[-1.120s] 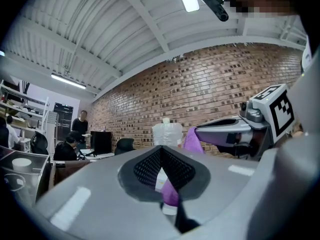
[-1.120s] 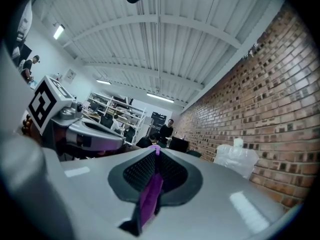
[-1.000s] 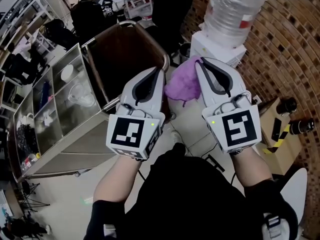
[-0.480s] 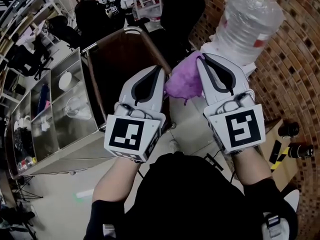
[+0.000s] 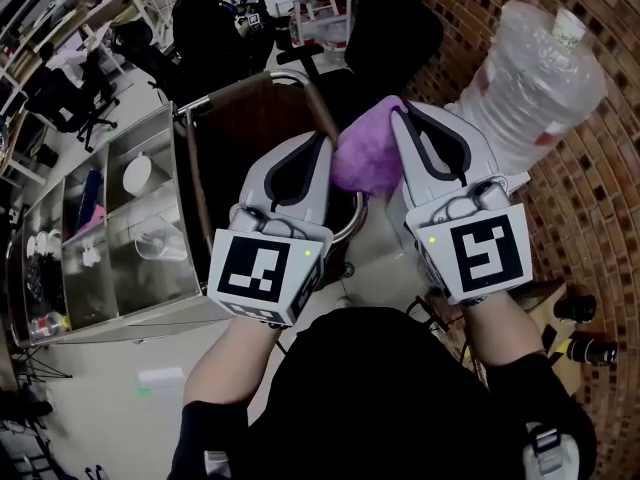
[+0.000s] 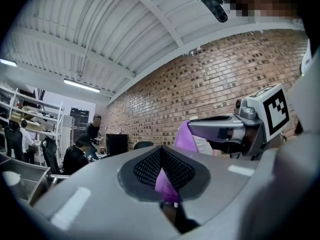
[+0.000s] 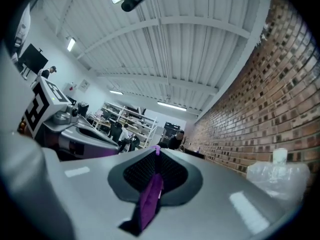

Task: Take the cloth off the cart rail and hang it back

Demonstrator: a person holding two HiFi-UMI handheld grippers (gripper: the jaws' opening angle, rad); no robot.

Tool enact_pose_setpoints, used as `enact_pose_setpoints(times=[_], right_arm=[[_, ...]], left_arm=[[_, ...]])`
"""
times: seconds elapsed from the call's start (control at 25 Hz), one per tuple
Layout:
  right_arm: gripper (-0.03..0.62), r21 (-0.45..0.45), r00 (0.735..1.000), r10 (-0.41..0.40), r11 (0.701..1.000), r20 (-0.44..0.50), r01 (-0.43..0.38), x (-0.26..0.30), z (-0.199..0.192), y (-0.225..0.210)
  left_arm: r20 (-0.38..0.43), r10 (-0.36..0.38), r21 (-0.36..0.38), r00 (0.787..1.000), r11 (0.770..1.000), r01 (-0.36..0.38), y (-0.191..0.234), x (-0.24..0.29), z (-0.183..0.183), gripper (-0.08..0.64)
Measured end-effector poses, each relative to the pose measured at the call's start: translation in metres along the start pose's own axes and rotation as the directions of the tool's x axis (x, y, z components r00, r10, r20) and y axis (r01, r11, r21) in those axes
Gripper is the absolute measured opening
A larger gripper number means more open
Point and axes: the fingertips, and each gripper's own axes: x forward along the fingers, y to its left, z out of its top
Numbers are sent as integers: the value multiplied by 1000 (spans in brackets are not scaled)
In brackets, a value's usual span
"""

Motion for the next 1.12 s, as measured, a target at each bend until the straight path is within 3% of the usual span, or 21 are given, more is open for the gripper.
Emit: enact_pose_setpoints(times=[0.12, 0.28, 0.36, 0.4, 0.48, 0.56, 0.68, 0.92, 1.12], right_arm=[[21, -17, 999, 29, 999, 31, -28, 20, 9, -4], [21, -37, 969, 61, 998, 240, -54, 43, 37, -6], [21, -40, 965, 81, 996, 250, -73, 54, 39, -7], [21, -41, 964, 90, 996, 251, -82, 59, 39, -7], [21, -38, 962, 104, 995, 254, -97, 69, 37, -10], [21, -35, 959, 118, 993, 259, -113, 80, 35, -16], [21, -27, 952, 146, 989, 267, -145, 101, 27, -24], [21, -16, 942, 202, 979, 269, -205, 145, 10, -59], [21, -6, 929, 258, 964, 266, -266, 188, -18, -86]], left_arm=[[1, 23, -8, 1000, 1000, -23, 14, 10, 2, -4], [-29, 57, -1, 998, 998, -57, 28, 13, -3, -3], [-112, 83, -31, 990, 996, -87, 33, 11, -12, -4], [-111, 93, -28, 990, 995, -96, 38, 13, -12, -4], [-29, 108, 10, 994, 994, -107, 47, 21, -5, -3], [-71, 132, -2, 989, 991, -133, 54, 25, -13, -4], [-210, 182, -47, 961, 980, -196, 63, 26, -37, -4], [-232, 261, -43, 937, 960, -278, 85, 64, -55, -3], [-255, 343, -27, 904, 932, -362, 101, 92, -78, -3]])
